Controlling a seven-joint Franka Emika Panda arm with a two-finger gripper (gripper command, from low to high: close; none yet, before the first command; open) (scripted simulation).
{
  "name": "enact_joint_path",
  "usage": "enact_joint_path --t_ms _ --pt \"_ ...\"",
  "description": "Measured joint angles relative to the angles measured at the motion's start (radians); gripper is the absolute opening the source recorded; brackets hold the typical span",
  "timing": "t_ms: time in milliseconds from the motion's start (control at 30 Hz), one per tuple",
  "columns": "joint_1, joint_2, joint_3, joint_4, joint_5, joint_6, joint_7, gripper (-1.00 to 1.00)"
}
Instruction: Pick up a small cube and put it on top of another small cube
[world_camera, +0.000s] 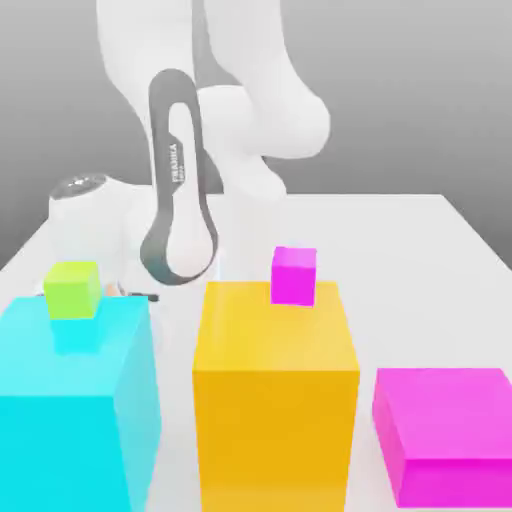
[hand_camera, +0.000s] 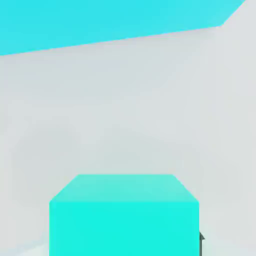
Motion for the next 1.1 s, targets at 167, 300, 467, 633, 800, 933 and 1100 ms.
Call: enact_joint_path --t_ms 167,300,467,633,800,933,1100 --pt "0.11 -0.158 -0.169 -0.038 -0.245 -0.117 0.185 -1.0" --pt "0.052 -0.261 -0.17 -0.026 -0.401 -0.216 0.288 -1.0" --pt "0.002 -0.195 -0.164 0.137 -0.325 -0.364 0.29 -1.0" --pt "-0.062 -0.099 -0.212 0.318 -0.283 -0.522 0.339 -1.0" --pt "-0.062 -0.005 -0.235 0.498 -0.255 -0.63 0.469 -1.0" --pt "-0.001 0.063 -0.217 0.629 -0.232 -0.664 0.639 -1.0" --pt "0.089 0.145 -0.2 0.791 -0.212 -0.699 0.864 -1.0"
